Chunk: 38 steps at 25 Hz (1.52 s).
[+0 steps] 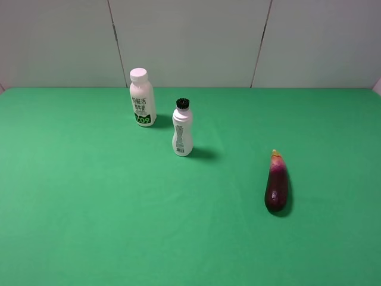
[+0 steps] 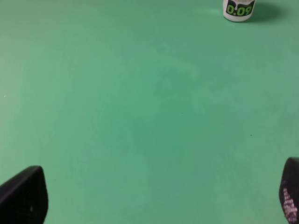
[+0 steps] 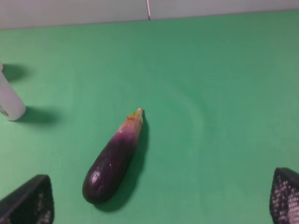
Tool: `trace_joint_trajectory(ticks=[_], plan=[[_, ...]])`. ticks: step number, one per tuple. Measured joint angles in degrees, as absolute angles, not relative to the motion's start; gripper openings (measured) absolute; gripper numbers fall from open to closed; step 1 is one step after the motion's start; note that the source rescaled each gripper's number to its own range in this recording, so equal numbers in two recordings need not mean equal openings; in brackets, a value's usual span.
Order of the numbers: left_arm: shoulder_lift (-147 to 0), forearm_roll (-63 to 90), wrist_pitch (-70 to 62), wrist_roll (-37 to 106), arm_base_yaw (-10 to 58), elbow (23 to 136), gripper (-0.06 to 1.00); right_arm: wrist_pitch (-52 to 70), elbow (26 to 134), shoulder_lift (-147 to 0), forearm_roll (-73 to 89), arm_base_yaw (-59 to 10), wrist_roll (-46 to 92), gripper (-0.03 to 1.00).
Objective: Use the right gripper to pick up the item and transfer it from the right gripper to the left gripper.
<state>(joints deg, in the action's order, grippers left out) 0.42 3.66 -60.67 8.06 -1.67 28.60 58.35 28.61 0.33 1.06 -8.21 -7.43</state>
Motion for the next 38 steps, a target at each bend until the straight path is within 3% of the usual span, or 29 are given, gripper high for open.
trace_joint_trajectory(ticks=[38], plan=[[0.4, 3.7, -60.7, 8.1, -1.7, 28.6, 0.98, 57.9, 31.3, -0.4, 1.4, -8.2, -7.8, 1.00]])
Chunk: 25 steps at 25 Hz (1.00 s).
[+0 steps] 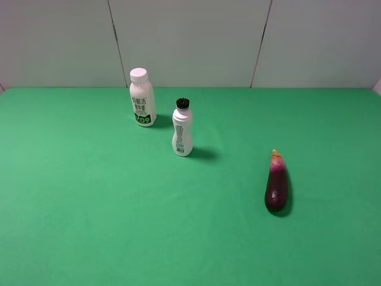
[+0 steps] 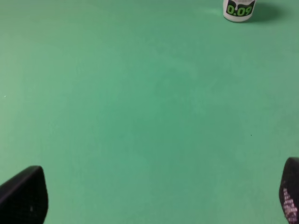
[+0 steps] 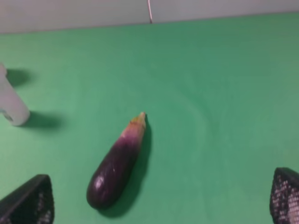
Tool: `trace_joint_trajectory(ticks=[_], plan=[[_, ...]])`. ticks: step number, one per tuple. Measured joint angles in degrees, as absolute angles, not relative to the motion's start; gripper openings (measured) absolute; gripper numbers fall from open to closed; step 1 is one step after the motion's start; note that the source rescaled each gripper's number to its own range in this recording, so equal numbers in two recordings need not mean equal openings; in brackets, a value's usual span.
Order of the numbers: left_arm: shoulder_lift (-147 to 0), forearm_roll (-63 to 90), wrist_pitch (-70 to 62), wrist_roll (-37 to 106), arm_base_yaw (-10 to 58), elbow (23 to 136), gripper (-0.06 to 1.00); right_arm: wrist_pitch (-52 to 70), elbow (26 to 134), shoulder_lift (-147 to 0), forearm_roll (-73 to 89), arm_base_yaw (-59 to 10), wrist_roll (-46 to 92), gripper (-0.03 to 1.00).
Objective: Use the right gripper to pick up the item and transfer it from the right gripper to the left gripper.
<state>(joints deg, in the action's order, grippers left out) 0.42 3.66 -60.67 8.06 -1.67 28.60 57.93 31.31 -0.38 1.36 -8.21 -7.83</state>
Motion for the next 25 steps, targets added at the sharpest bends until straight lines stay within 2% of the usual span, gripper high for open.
trace_joint_trajectory(ticks=[4, 15, 25], plan=[[0.4, 3.7, -60.7, 8.1, -1.7, 28.6, 0.98, 58.2, 35.6, -8.6, 1.5, -8.2, -7.5, 1.00], [0.4, 3.7, -60.7, 8.1, -1.7, 28.6, 0.98, 58.8, 49.6, -44.0, 4.6, -8.8, -3.3, 1.00], [0.4, 3.7, -60.7, 8.1, -1.7, 28.6, 0.98, 58.7, 53.1, -70.3, 4.1, -19.9, -3.2, 1.00]])
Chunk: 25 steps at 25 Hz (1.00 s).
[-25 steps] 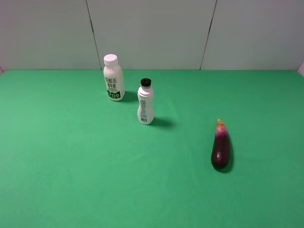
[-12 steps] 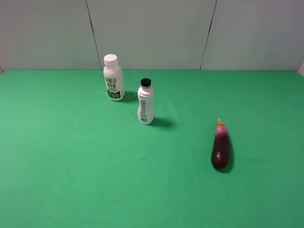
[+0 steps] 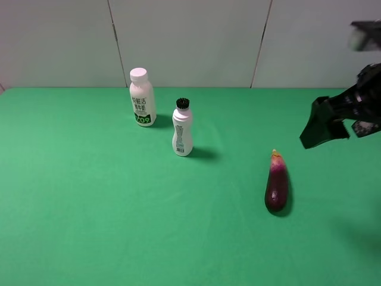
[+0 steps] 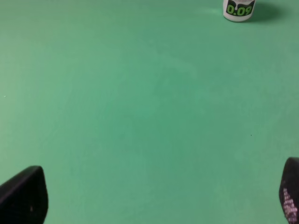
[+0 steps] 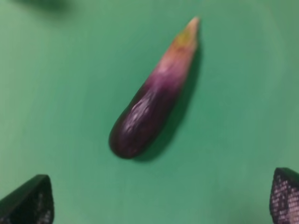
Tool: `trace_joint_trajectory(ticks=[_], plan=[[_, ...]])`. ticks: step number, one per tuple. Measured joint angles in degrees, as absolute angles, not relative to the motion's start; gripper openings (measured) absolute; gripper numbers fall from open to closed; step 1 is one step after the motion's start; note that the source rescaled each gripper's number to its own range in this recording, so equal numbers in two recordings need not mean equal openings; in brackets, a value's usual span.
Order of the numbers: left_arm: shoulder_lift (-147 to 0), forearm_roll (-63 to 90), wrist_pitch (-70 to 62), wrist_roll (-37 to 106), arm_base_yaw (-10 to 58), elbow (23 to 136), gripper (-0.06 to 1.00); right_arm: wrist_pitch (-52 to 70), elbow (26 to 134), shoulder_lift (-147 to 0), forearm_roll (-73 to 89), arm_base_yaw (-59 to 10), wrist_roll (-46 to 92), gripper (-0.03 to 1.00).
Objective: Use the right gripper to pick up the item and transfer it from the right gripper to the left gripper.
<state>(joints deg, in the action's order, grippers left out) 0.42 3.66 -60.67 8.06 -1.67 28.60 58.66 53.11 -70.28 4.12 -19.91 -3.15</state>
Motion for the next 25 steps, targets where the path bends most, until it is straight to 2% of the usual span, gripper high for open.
trace_joint_trajectory(ticks=[5, 15, 25], plan=[[0.4, 3.7, -60.7, 8.1, -1.7, 28.6, 0.98, 57.0, 53.1, -80.8, 2.2, -24.4, -8.6, 1.00], [0.4, 3.7, -60.7, 8.1, -1.7, 28.6, 0.98, 51.1, 53.2, -96.0, 0.0, -24.7, -13.8, 1.00], [0.4, 3.7, -60.7, 8.1, -1.7, 28.6, 0.98, 42.7, 49.4, -101.9, 0.0, -24.7, -15.6, 1.00]])
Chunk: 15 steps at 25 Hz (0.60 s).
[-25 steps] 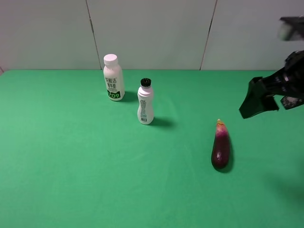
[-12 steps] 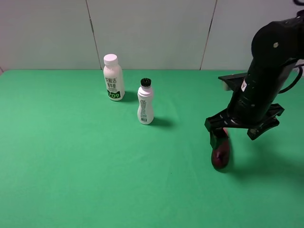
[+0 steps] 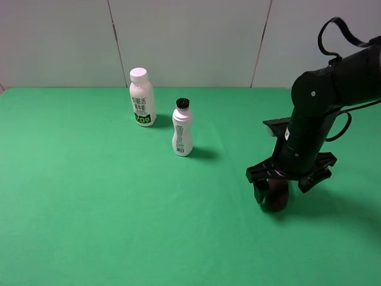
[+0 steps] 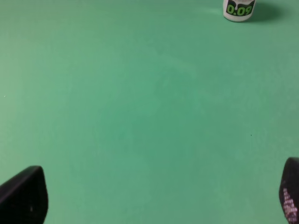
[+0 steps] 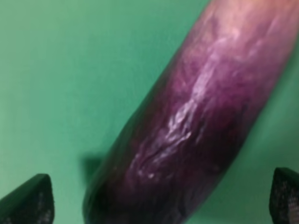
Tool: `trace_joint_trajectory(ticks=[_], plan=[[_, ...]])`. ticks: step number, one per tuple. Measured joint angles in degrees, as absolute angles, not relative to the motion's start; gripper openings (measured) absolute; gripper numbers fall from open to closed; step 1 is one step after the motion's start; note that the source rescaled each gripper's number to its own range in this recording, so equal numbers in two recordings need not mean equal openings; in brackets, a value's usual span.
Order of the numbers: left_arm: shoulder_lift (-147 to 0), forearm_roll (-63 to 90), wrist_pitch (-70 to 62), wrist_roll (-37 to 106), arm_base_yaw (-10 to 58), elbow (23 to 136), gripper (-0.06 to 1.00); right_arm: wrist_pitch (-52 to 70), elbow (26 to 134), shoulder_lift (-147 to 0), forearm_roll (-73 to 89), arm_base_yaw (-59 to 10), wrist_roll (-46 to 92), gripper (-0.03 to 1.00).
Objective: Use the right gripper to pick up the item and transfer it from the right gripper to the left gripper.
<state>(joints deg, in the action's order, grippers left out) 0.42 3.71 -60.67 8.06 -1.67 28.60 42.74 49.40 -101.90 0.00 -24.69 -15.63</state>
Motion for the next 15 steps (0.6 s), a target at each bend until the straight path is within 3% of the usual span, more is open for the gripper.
trace_joint_trajectory(ticks=[15], plan=[[0.4, 3.7, -60.7, 8.1, -1.7, 28.6, 0.98, 37.5, 47.9, -103.6, 0.8, -24.7, -15.8, 1.00]])
